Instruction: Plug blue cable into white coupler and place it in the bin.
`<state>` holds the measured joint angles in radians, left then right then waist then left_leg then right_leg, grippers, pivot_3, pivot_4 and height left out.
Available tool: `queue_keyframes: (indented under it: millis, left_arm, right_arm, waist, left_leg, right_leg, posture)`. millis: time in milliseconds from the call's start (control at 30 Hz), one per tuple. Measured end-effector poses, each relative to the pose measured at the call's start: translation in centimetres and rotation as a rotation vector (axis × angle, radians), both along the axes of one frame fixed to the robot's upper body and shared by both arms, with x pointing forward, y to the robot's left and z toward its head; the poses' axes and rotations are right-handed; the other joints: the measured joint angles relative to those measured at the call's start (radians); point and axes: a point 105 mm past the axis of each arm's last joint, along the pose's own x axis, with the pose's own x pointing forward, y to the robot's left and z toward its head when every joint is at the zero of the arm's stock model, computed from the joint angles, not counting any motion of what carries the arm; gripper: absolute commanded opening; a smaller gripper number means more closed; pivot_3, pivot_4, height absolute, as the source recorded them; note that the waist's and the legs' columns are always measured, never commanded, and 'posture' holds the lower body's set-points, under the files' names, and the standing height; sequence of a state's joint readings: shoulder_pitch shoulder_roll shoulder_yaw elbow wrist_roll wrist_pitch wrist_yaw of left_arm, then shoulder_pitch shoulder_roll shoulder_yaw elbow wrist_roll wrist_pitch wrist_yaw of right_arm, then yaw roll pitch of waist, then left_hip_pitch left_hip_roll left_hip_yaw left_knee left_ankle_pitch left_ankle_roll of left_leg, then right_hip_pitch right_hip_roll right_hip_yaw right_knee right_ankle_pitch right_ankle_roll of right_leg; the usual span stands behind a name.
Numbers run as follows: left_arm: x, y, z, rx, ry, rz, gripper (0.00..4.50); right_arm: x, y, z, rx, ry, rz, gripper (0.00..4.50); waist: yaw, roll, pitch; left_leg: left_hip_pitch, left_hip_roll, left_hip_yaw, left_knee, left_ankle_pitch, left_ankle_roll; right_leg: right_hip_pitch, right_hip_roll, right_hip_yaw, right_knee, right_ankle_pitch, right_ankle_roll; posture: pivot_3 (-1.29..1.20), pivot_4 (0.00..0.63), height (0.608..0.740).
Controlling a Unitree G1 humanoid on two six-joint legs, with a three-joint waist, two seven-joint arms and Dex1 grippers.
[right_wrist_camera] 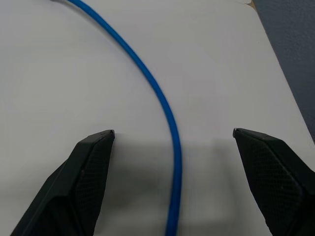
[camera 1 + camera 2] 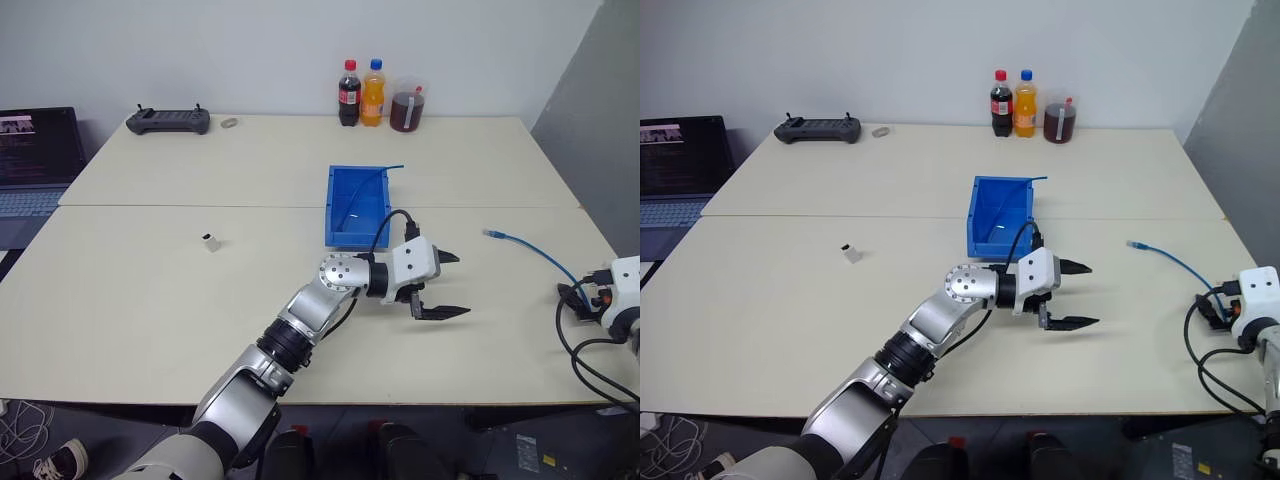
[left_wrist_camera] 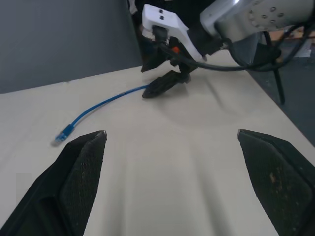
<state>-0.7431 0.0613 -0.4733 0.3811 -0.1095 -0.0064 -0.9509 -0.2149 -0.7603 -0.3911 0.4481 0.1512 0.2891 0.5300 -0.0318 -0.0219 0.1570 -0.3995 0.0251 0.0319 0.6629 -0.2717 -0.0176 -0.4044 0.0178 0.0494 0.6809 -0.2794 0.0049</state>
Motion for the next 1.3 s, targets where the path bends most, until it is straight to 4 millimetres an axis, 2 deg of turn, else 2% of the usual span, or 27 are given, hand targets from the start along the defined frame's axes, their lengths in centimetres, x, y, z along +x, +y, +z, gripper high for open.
queue_keyframes:
  millis: [167, 267, 433, 467, 667, 700, 733, 1133, 1233, 1300]
  left_arm:
    - [-0.3, 0.0, -0.7, -0.002, 0.053, -0.007, 4.50]
    - [0.0, 0.2, -0.7, -0.011, 0.077, 0.013, 4.50]
    - [0.5, 0.5, -0.5, -0.020, 0.090, 0.048, 4.50]
    - [0.5, 0.5, -0.5, -0.020, 0.089, 0.050, 4.50]
    - [1.1, 0.6, 0.2, -0.057, 0.088, 0.084, 4.50]
    - [1.2, 0.7, 0.3, -0.066, 0.091, 0.092, 4.50]
    - [1.3, 0.7, 0.4, -0.069, 0.093, 0.097, 4.50]
    - [1.4, 1.3, 1.1, -0.098, 0.094, 0.118, 4.50]
    - [0.6, 3.5, 0.3, -0.092, 0.104, 0.157, 4.50]
    - [-0.1, 6.2, -1.0, -0.067, 0.136, 0.213, 4.50]
  right_arm:
    - [0.7, -0.3, -0.7, 0.249, 0.047, -0.006, 4.11]
    - [1.2, -0.7, -0.5, 0.311, 0.058, 0.001, 3.59]
    - [1.2, -1.2, -0.8, 0.290, 0.083, 0.012, 2.30]
    - [1.2, -1.2, -0.9, 0.285, 0.084, 0.017, 1.93]
    - [1.4, -0.7, -1.1, 0.282, 0.072, 0.053, 0.32]
    - [1.5, -0.5, -1.1, 0.285, 0.069, 0.059, 0.17]
    - [1.5, -0.3, -1.1, 0.285, 0.066, 0.067, 0.07]
    - [1.4, 2.6, -0.7, 0.305, 0.071, 0.177, 0.07]
    - [1.2, 4.4, 0.1, 0.325, 0.107, 0.281, 0.07]
    - [0.9, 5.0, 2.7, 0.312, 0.116, 0.362, 0.07]
  waist:
    - [-0.001, 0.000, 0.000]
    - [-0.002, 0.000, 0.000]
    - [-0.002, 0.000, 0.000]
    - [-0.002, 0.000, 0.000]
    - [-0.002, 0.000, -0.001]
    - [-0.003, 0.000, -0.001]
    - [-0.003, -0.001, -0.001]
    - [-0.004, 0.000, -0.001]
    - [-0.004, 0.005, -0.001]
    - [-0.003, 0.013, 0.001]
  left_leg:
    - [0.001, 0.000, 0.001, 0.002, 0.000, 0.000]
    - [0.001, 0.000, 0.001, 0.002, 0.000, 0.000]
    - [0.001, 0.000, 0.001, 0.002, 0.000, 0.000]
    - [0.001, 0.001, 0.001, 0.002, 0.000, 0.000]
    - [0.001, 0.001, 0.001, 0.002, 0.000, 0.000]
    - [0.002, 0.002, 0.001, 0.002, 0.000, 0.000]
    - [0.002, 0.002, 0.002, 0.002, 0.000, 0.000]
    - [0.002, 0.002, 0.002, 0.001, 0.000, 0.000]
    - [0.002, 0.002, 0.003, 0.001, 0.000, 0.000]
    - [0.002, 0.002, 0.004, 0.001, 0.000, 0.000]
  right_leg:
    - [0.001, 0.000, 0.001, 0.000, 0.000, 0.000]
    - [0.001, 0.000, 0.001, 0.000, 0.001, 0.001]
    - [0.001, 0.000, 0.001, 0.000, 0.001, 0.001]
    - [0.001, 0.000, 0.002, 0.000, 0.001, 0.001]
    - [0.001, -0.001, 0.002, 0.000, 0.001, 0.001]
    - [0.001, -0.001, 0.002, 0.000, 0.001, 0.001]
    - [0.001, -0.001, 0.002, 0.000, 0.001, 0.001]
    - [0.001, -0.001, 0.003, 0.001, 0.001, 0.001]
    - [0.000, -0.001, 0.004, 0.001, 0.001, 0.001]
    - [-0.001, -0.002, 0.006, 0.002, 0.001, 0.001]
  posture:
    - [0.00, 0.150, 0.740]
    - [0.00, 0.150, 0.740]
    - [0.00, 0.150, 0.740]
    - [0.00, 0.150, 0.740]
    - [0.00, 0.150, 0.740]
    - [0.00, 0.150, 0.740]
    - [0.00, 0.150, 0.740]
    - [0.00, 0.150, 0.740]
    - [0.00, 0.150, 0.740]
    - [0.00, 0.150, 0.740]
